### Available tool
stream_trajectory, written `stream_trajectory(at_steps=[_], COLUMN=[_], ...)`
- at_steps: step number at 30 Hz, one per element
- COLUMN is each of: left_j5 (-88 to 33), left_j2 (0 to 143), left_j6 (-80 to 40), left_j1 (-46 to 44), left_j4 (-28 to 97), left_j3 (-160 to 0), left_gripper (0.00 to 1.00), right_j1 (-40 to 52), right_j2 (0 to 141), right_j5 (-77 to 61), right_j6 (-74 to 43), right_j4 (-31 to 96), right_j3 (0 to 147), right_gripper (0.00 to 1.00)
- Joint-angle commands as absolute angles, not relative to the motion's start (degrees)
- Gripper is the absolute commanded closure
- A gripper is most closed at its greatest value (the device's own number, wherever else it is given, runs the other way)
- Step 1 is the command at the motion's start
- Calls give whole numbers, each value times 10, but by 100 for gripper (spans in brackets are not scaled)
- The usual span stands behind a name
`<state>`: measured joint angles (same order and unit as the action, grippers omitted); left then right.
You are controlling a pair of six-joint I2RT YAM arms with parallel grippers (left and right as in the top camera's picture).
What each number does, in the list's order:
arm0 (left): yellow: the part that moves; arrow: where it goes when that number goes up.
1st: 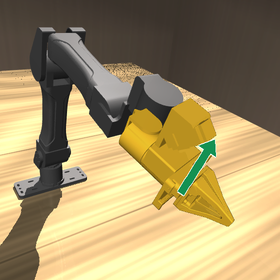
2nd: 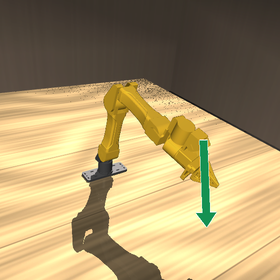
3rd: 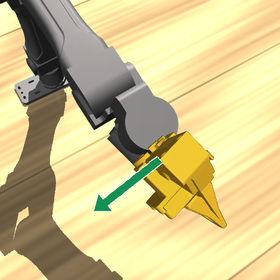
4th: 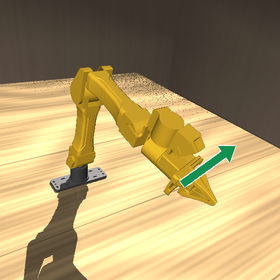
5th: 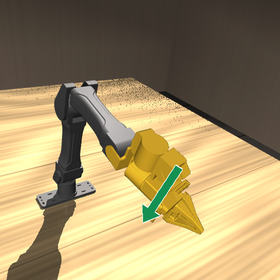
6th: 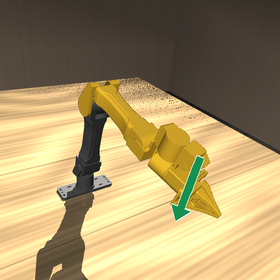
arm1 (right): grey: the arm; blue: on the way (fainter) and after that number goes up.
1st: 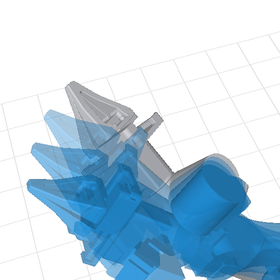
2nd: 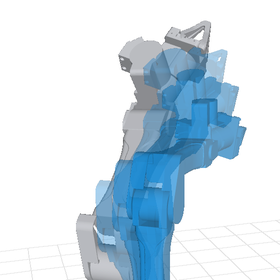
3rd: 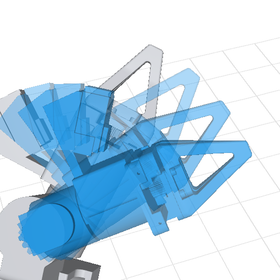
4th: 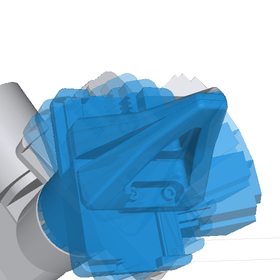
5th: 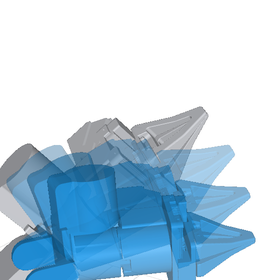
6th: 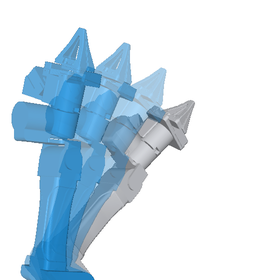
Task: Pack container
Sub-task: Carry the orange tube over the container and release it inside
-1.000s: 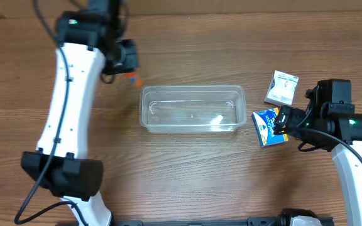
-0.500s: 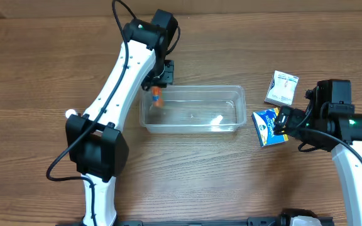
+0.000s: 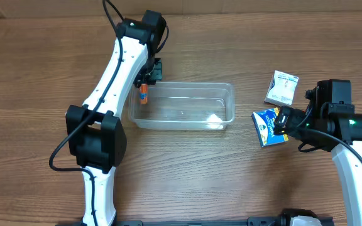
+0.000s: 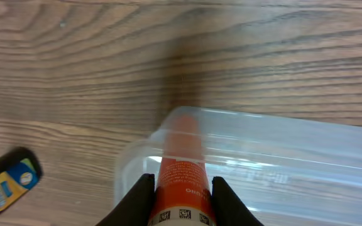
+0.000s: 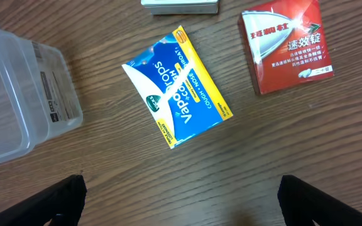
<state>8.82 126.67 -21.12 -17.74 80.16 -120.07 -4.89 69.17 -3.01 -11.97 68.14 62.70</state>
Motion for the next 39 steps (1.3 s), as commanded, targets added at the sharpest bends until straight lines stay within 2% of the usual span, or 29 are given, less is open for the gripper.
stream_trajectory(at_steps=[1, 8, 9, 12, 13, 14, 21, 28, 29, 30, 31, 37, 39], left_j5=[67, 57, 53, 44, 44, 44, 44, 63, 67, 72, 80, 96, 62], left_j2=[1265, 1268, 1268, 1268, 1268, 1268, 1266, 1243, 1238, 1225, 1214, 1100, 1063], left_j6=[-256, -292, -292, -292, -292, -291, -287, -283, -283, -283, -283, -308, -291], left_j1=[-178, -180, -181, -181, -181, -181, -181, -176, -173, -169, -165, -105, -88], left_j4=[792, 782, 782, 787, 789, 791, 816, 867, 872, 875, 879, 968, 968], left_j3=[-1200, -1193, -1189, -1181, -1181, -1181, -1195, -1303, -1319, -1337, -1346, -1355, -1348], left_gripper=[96, 94, 91, 74, 66, 64, 60, 55, 51, 31, 0, 0, 0], right_j1=[-52, -52, -52, -52, -52, -52, -52, -52, -52, -52, -52, -52, -52], right_j2=[689, 689, 689, 689, 689, 689, 689, 689, 689, 689, 689, 689, 689], right_j5=[-31, -31, -31, -31, -31, -31, -31, -31, -31, -31, -31, -31, -31], right_j6=[-120, -120, -120, -120, -120, -120, -120, -120, -120, -120, -120, -120, -120], right_j4=[678, 678, 678, 678, 678, 678, 678, 678, 678, 678, 679, 679, 678], right_j3=[642, 642, 642, 642, 642, 642, 642, 642, 642, 642, 642, 642, 642], right_gripper=[0, 0, 0, 0, 0, 0, 0, 0, 0, 0, 0, 0, 0])
